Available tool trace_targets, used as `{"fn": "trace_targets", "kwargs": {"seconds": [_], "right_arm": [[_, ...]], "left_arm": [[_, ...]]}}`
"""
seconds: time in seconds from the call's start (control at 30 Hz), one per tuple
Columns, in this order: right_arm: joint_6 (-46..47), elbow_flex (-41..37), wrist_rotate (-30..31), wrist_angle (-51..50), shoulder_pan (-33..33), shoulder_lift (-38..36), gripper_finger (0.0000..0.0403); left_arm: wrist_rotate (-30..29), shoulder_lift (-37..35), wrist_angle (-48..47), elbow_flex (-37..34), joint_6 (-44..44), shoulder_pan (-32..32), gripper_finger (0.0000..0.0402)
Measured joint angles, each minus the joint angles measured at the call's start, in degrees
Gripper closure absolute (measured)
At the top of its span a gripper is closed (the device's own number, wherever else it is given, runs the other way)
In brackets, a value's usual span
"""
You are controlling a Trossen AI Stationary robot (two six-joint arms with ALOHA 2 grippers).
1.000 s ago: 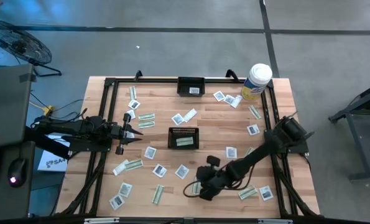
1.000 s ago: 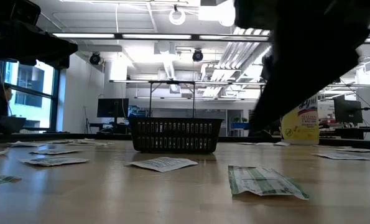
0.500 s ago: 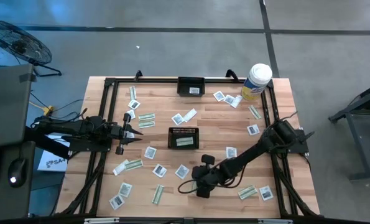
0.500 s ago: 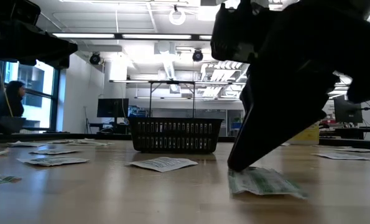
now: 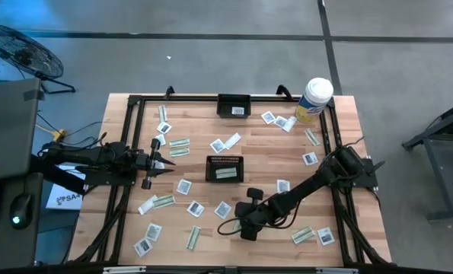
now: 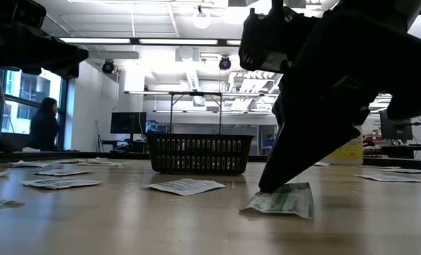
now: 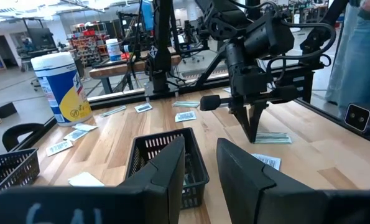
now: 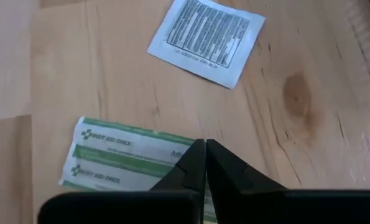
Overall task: Pick & Place First Aid Supplies
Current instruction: Put the bandage into the bottom black basket
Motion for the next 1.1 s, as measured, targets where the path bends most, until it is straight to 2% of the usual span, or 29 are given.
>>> {"fn": "trace_targets", "kwargs": {"seconds": [0.13,0.27,0.47,0.63,0.73,0.9,1.1], "right_arm": [[0.0,2.5,-1.2,-3.5,0.1,-1.7,0.0401],[-0.2,9.0,1.5,-10.1,0.0,-3.6,0.0399],[0.2,21.5,11.8,-19.5,-2.4,-4.2,0.0400],[0.6,25.8,20.8,-19.8,-6.8,-4.2,0.0401],[3.5,25.1,23.6,-20.0,-10.0,-4.2,0.0401],[10.7,18.5,23.8,-19.3,-15.6,-4.2,0.0401],[12.6,8.7,18.6,-9.3,-19.7,-4.2,0.0401]], "left_arm": [[0.0,0.0,0.0,0.0,0.0,0.0,0.0309],[0.0,0.0,0.0,0.0,0.0,0.0,0.0309],[0.0,0.0,0.0,0.0,0.0,0.0,0.0309],[0.0,0.0,0.0,0.0,0.0,0.0,0.0309],[0.0,0.0,0.0,0.0,0.0,0.0,0.0309],[0.0,0.0,0.0,0.0,0.0,0.0,0.0309],[0.0,0.0,0.0,0.0,0.0,0.0,0.0309]]}}
